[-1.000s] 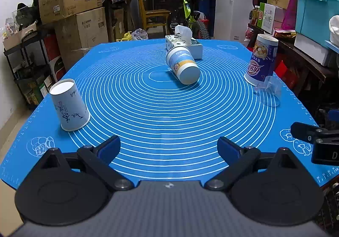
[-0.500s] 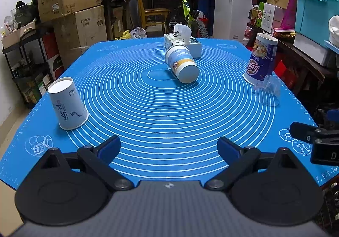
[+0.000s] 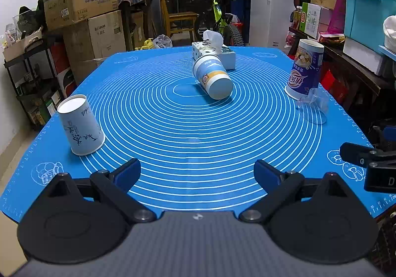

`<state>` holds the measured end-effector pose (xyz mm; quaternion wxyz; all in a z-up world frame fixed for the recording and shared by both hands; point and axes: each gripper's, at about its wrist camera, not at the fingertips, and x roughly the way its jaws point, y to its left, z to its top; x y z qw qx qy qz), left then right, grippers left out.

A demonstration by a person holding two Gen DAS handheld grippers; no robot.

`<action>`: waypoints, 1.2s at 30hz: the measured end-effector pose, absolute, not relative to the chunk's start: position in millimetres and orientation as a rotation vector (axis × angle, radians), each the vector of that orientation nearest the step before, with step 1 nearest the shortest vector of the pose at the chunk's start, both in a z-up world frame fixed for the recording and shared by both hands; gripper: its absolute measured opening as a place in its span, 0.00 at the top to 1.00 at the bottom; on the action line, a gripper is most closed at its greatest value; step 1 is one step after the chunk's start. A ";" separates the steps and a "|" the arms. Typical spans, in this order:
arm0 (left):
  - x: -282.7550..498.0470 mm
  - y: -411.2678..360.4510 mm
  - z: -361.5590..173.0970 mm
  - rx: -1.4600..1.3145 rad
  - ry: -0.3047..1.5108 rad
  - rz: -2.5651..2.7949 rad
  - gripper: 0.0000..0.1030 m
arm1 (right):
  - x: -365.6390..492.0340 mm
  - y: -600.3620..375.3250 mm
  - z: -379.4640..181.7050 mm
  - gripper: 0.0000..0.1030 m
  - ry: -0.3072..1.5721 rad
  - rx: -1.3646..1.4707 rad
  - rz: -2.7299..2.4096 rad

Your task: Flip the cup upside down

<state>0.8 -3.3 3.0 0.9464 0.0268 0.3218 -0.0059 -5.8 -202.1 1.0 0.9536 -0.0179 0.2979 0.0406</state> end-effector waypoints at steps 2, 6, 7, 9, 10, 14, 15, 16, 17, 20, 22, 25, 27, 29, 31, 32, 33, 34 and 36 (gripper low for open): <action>0.8 -3.3 2.9 0.054 0.656 -0.013 0.06 | -6.0 -202.0 0.9 0.02 0.606 -0.035 0.083; 0.8 -3.3 2.9 0.054 0.655 -0.013 0.06 | -5.9 -202.0 0.6 0.02 0.606 -0.037 0.083; 0.7 -3.3 2.9 0.054 0.655 -0.012 0.06 | -5.9 -201.9 0.8 0.02 0.606 -0.037 0.083; 0.7 -3.3 2.9 0.054 0.656 -0.012 0.06 | -5.2 -202.3 -0.4 0.02 0.606 -0.037 0.082; 0.6 -3.3 2.9 0.054 0.655 -0.013 0.06 | -6.2 -201.7 1.5 0.02 0.606 -0.037 0.083; 0.8 -3.2 2.9 0.054 0.656 -0.013 0.06 | -5.7 -201.8 0.7 0.02 0.607 -0.037 0.082; 0.7 -3.2 2.8 0.054 0.656 -0.012 0.06 | -5.8 -201.8 1.0 0.02 0.607 -0.037 0.083; 0.5 -3.2 2.8 0.054 0.655 -0.012 0.06 | -5.7 -201.7 1.0 0.02 0.607 -0.037 0.083; 0.6 -3.2 2.9 0.054 0.655 -0.012 0.06 | -5.6 -201.8 0.6 0.02 0.607 -0.037 0.083; 0.7 -3.2 2.9 0.055 0.655 -0.013 0.06 | -5.5 -201.7 0.6 0.02 0.607 -0.037 0.083; 0.7 -3.2 2.8 0.055 0.655 -0.013 0.06 | -4.8 -202.0 -0.8 0.02 0.607 -0.037 0.082; 0.7 -3.0 2.7 0.054 0.655 -0.012 0.06 | -5.8 -201.5 1.3 0.02 0.609 -0.036 0.083; 0.6 -3.1 2.8 0.054 0.655 -0.012 0.06 | -5.5 -201.5 1.1 0.02 0.609 -0.036 0.083; 0.7 -3.1 2.8 0.055 0.655 -0.013 0.06 | -5.1 -201.6 0.9 0.02 0.609 -0.036 0.083; 0.7 -3.1 2.7 0.055 0.656 -0.013 0.06 | -4.2 -201.9 -0.3 0.02 0.609 -0.036 0.083; 0.7 -2.6 2.9 0.055 0.657 -0.014 0.06 | -4.8 -201.6 1.1 0.02 0.609 -0.036 0.083; 0.8 -2.1 2.6 0.055 0.658 -0.013 0.06 | -4.8 -201.5 1.5 0.02 0.609 -0.036 0.083; 0.7 -1.8 2.4 0.055 0.659 -0.013 0.06 | -4.8 -201.4 1.8 0.02 0.609 -0.036 0.083; 0.7 -0.8 2.2 0.055 0.660 -0.012 0.06 | -3.7 -202.9 0.0 0.02 0.611 -0.038 0.084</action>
